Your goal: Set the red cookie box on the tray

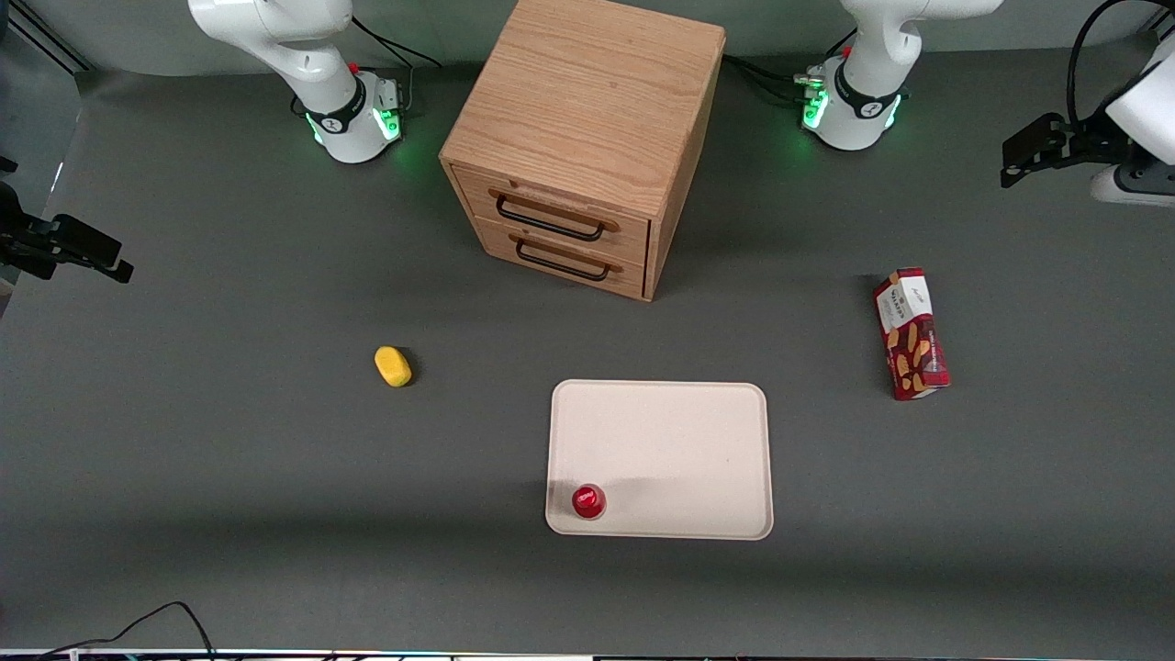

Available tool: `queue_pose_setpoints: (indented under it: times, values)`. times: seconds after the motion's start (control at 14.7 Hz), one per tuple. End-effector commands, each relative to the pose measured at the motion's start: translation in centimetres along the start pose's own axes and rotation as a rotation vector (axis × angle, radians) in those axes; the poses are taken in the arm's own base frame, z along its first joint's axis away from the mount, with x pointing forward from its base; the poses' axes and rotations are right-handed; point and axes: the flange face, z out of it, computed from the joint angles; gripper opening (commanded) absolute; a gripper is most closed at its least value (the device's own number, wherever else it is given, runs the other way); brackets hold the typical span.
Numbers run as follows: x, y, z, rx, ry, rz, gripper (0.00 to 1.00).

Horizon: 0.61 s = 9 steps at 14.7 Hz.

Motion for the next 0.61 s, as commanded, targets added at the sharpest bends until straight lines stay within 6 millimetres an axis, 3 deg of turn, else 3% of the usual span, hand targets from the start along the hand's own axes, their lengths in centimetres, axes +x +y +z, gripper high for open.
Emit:
queue_pose_setpoints:
  times: [0.0, 0.34, 0.55]
  values:
    - [-0.2, 0.5, -0.8, 0.014, -0.005, -0.013, 1.00]
    - [-0.5, 0.1, -0.8, 0.012, -0.010, -0.019, 1.00]
    - [-1.1, -0.5, 1.2, 0.008, -0.021, -0.028, 1.00]
